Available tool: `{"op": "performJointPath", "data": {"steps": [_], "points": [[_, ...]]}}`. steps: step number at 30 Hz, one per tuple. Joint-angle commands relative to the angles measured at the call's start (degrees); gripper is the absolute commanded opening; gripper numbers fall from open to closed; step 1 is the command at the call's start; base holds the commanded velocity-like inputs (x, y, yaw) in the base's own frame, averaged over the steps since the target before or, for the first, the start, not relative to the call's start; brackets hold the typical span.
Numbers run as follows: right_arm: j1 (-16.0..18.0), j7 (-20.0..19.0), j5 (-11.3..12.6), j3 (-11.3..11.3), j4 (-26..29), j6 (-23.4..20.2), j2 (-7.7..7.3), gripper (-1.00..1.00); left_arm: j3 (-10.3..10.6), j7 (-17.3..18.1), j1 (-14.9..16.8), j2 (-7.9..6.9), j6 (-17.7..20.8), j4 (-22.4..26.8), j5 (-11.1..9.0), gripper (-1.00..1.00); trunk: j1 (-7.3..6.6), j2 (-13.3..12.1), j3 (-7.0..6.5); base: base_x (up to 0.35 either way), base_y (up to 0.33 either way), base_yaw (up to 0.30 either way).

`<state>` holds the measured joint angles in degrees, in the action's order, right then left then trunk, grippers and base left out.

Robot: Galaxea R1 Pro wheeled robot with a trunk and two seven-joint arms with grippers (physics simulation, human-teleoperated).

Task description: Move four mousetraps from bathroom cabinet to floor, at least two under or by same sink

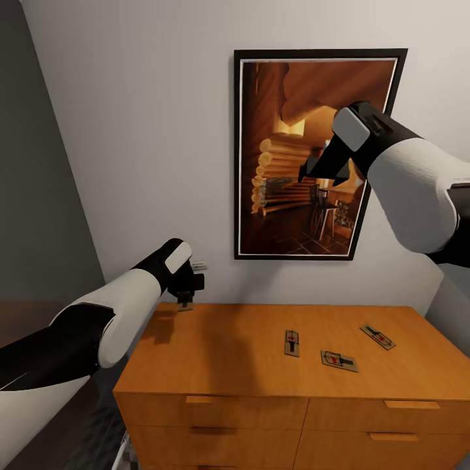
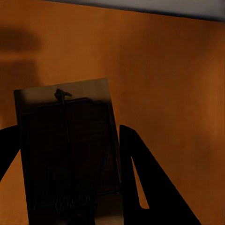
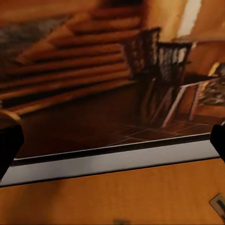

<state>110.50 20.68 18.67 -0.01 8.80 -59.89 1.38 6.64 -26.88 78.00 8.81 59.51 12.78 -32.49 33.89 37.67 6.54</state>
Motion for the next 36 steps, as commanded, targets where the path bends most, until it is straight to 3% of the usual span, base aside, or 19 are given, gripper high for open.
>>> {"op": "performJointPath", "data": {"steps": [1,9,20,29,36], "points": [[0.07,0.62,0.57,-0.01,-0.12,-0.11,0.05,1.0,0.47,-0.35,0.04,-0.03,0.27,0.09,-0.45,-1.0,0.02,0.09,0.11,0.0,0.0,0.0],[0.14,1.31,0.66,-0.08,-4.16,-0.11,0.56,1.0,0.48,-0.36,0.04,-0.03,0.41,0.13,-0.58,-1.0,0.02,0.09,0.11,0.0,0.0,0.0],[-0.57,5.92,0.78,-0.18,-8.47,-0.11,4.45,1.0,0.4,-0.37,0.04,-0.09,0.49,0.27,-0.8,-1.0,0.02,0.09,0.11,0.0,0.0,0.0],[-4.62,6.43,0.91,-0.24,-9.47,-0.11,5.8,1.0,0.39,-0.38,0.04,-0.07,0.49,0.29,-0.8,-1.0,0.02,0.09,0.11,0.0,0.0,0.0],[-10.39,6.47,0.93,-0.24,-9.53,-0.11,6.29,1.0,0.39,-0.38,0.04,-0.11,0.49,0.3,-0.75,-1.0,0.02,0.09,0.11,0.0,0.0,0.0]]}}
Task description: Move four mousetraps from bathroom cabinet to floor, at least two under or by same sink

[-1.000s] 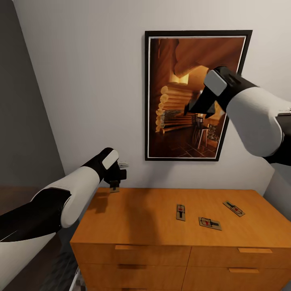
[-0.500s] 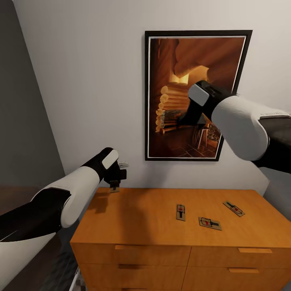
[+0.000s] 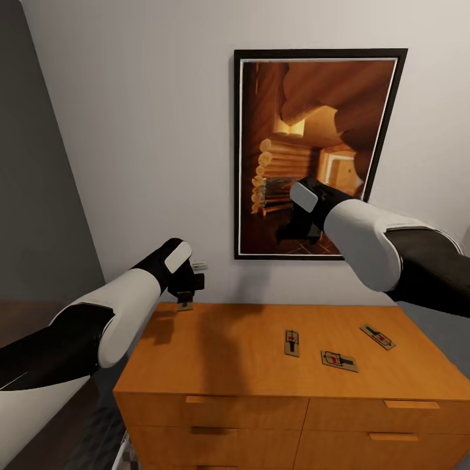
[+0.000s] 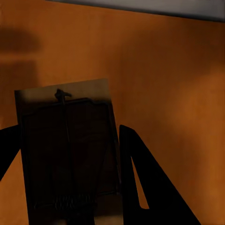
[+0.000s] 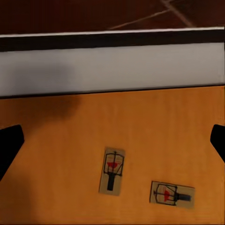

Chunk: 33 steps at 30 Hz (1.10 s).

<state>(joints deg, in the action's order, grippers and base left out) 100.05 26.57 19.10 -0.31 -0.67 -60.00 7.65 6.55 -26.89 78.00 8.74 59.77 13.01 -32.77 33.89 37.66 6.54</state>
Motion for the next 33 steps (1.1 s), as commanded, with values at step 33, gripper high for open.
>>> {"op": "performJointPath", "data": {"steps": [33], "points": [[-14.18,0.48,7.71,-0.03,0.46,8.25,2.23,1.0,0.48,-0.37,0.04,0.05,0.23,0.08,-0.38,-1.0,0.02,0.1,0.1,0.0,0.0,0.0]]}}
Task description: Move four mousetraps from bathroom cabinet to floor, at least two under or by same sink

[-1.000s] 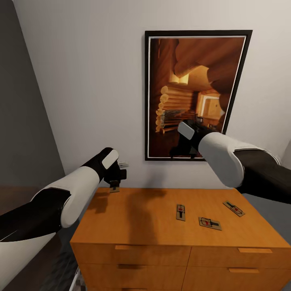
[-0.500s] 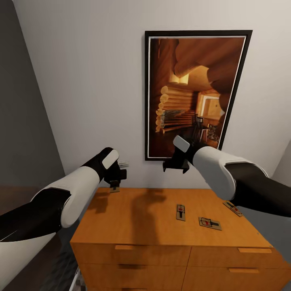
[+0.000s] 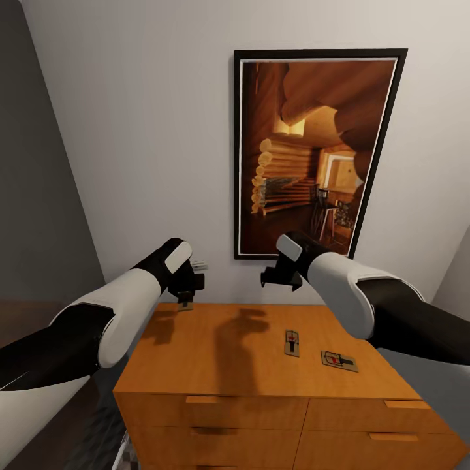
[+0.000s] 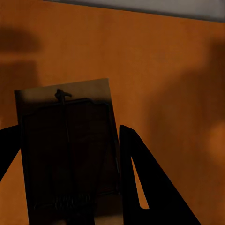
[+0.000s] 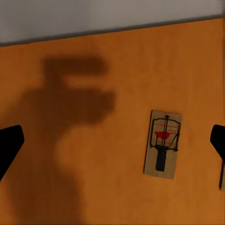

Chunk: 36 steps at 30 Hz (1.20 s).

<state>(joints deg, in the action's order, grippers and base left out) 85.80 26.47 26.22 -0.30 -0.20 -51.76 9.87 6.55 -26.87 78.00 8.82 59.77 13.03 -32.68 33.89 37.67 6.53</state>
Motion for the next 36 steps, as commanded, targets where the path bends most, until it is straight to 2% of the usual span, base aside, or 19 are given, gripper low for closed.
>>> {"op": "performJointPath", "data": {"steps": [1,17,28,36], "points": [[0.02,0.62,0.5,-0.02,0.04,0.16,-0.01,1.0,0.48,-0.38,0.05,-0.03,0.23,0.07,-0.46,-1.0,0.02,0.09,0.11,0.0,0.0,0.0],[-0.25,0.85,-0.12,0.22,0.24,0.89,-0.42,1.0,0.48,-0.38,0.05,-0.03,0.23,0.07,-0.41,-1.0,0.02,0.09,0.11,0.0,0.0,0.0],[-0.79,0.86,-0.09,0.13,-0.07,1.03,-2.22,1.0,0.48,-0.38,0.05,0.01,0.23,0.07,-0.37,-1.0,0.02,0.09,0.11,0.0,0.0,0.0],[-2.34,0.93,-0.2,0.19,-0.16,1.04,-2.89,1.0,0.48,-0.38,0.05,0.06,0.23,0.07,-0.39,-1.0,0.02,0.09,0.11,0.0,0.0,0.0]]}}
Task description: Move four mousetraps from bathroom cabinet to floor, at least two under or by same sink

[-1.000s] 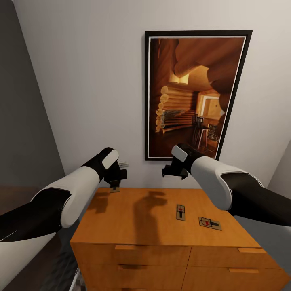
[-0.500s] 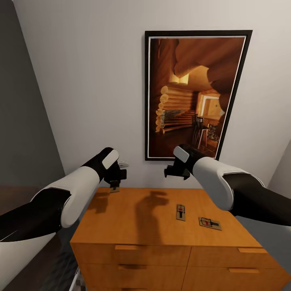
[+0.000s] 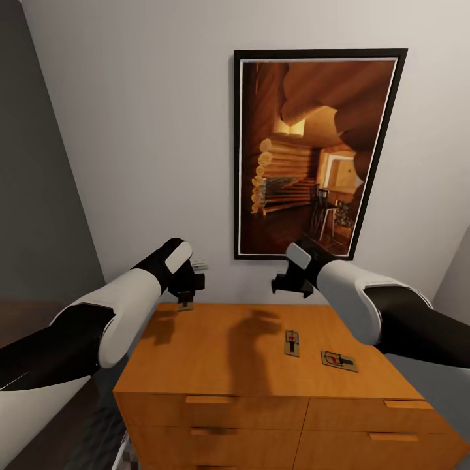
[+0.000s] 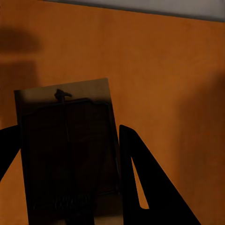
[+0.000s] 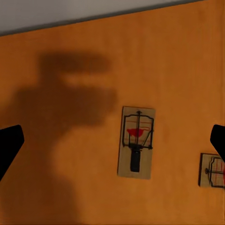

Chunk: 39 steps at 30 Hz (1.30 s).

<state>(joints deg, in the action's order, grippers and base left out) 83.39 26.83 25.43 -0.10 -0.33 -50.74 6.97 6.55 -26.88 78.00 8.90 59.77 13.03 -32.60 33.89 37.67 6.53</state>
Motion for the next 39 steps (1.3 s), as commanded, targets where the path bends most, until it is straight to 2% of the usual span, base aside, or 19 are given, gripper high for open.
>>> {"op": "performJointPath", "data": {"steps": [1,23,30,39], "points": [[-0.04,0.58,0.58,0.03,-0.05,0.02,-0.05,1.0,0.48,-0.37,0.05,-0.04,0.23,0.07,-0.46,-1.0,0.02,0.09,0.11,0.0,0.0,0.0],[-3.69,0.5,0.41,0.27,-0.37,0.26,0.02,1.0,0.48,-0.39,0.05,-0.1,0.23,0.07,-0.47,-1.0,0.02,0.09,0.11,0.0,0.0,0.0],[-4.53,0.5,0.46,0.31,-0.44,2.85,0.28,1.0,0.48,-0.44,0.05,-0.11,0.23,0.07,-0.45,-1.0,0.02,0.09,0.11,0.0,0.0,0.0],[-6.11,0.5,0.45,0.34,-0.47,3.93,0.29,1.0,0.48,-0.45,0.05,-0.07,0.23,0.07,-0.45,-1.0,0.02,0.09,0.11,0.0,0.0,0.0]]}}
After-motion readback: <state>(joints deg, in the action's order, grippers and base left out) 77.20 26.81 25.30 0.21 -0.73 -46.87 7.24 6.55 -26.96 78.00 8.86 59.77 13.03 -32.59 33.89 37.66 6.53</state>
